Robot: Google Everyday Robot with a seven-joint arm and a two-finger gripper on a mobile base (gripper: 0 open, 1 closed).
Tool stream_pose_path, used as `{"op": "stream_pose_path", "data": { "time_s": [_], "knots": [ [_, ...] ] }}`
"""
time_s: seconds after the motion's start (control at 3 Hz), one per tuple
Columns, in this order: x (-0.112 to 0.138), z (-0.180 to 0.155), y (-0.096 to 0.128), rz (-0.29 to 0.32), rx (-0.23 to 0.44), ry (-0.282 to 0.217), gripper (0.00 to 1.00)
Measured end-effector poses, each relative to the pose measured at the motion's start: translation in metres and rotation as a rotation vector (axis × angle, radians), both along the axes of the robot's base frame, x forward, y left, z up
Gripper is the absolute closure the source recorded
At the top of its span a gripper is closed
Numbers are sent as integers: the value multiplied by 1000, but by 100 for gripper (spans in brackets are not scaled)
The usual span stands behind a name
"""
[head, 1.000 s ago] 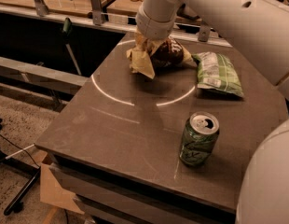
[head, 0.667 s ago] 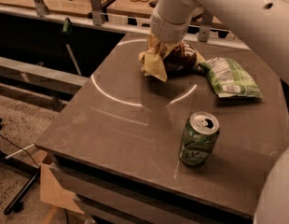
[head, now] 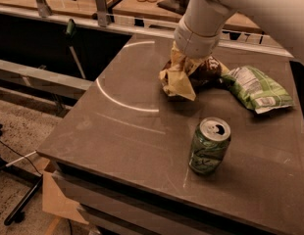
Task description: Move brown chip bag near green can
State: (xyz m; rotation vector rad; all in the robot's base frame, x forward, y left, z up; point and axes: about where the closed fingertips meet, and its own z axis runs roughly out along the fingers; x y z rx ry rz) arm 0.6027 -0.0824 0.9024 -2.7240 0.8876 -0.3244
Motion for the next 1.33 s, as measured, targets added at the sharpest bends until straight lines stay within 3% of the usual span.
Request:
{"op": "stream_pose_path", "data": {
  "time_s": [0.67, 1.33],
  "knots": [
    [-56, -14, -19, -22, -17, 89, 100],
    [-92, -12, -38, -57, -19, 154, 59]
  ]
}}
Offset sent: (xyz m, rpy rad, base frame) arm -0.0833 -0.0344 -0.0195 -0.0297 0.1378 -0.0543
